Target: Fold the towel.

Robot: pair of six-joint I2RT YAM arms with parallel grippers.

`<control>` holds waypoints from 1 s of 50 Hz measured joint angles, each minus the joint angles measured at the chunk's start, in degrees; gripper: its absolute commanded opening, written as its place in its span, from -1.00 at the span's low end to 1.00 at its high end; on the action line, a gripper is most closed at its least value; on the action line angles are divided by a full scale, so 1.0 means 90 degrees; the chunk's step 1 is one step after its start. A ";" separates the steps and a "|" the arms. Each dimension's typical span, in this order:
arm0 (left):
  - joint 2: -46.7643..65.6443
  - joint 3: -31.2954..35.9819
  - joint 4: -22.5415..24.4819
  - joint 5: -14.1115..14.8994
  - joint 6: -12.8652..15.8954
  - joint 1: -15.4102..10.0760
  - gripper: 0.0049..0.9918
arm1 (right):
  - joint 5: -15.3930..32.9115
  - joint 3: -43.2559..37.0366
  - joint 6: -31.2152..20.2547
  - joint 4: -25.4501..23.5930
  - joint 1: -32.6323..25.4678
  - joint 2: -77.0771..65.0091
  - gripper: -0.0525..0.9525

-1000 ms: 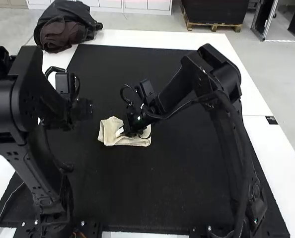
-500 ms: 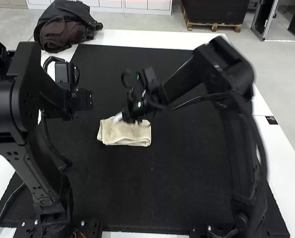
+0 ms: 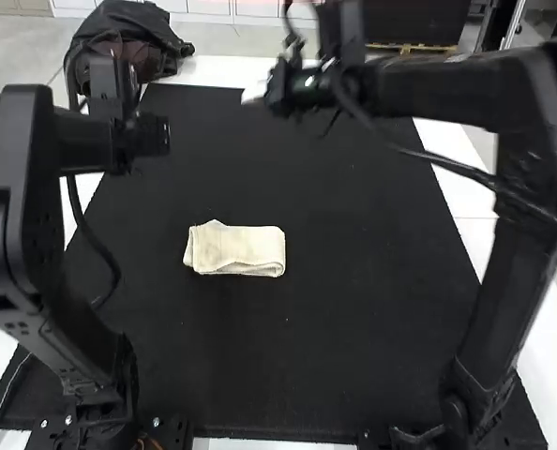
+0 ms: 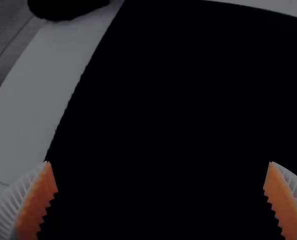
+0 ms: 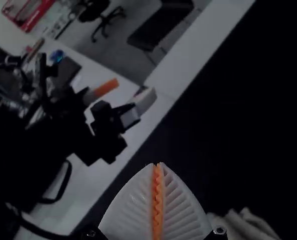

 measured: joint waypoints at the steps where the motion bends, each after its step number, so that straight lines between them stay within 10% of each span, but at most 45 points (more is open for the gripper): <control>1: -0.0049 0.0075 -0.0075 0.0002 0.0002 0.0000 0.96 | 0.0039 0.0015 0.0005 -0.0051 -0.0080 -0.0097 -0.21; 10: -0.0602 0.0675 -0.0600 0.0027 0.0000 -0.0029 0.96 | 0.0301 0.0029 0.0022 -0.0376 -0.0792 -0.1183 0.93; 26: -0.1671 0.1175 -0.1404 0.0044 0.0000 -0.0675 0.96 | 0.0372 -0.0228 0.0024 -0.0736 -0.2052 -0.3038 0.92; 50: -0.3473 0.1226 -0.1970 0.0066 -0.0012 -0.0685 0.96 | -0.0192 -0.1921 0.1093 -0.0644 -0.3653 -0.6868 0.92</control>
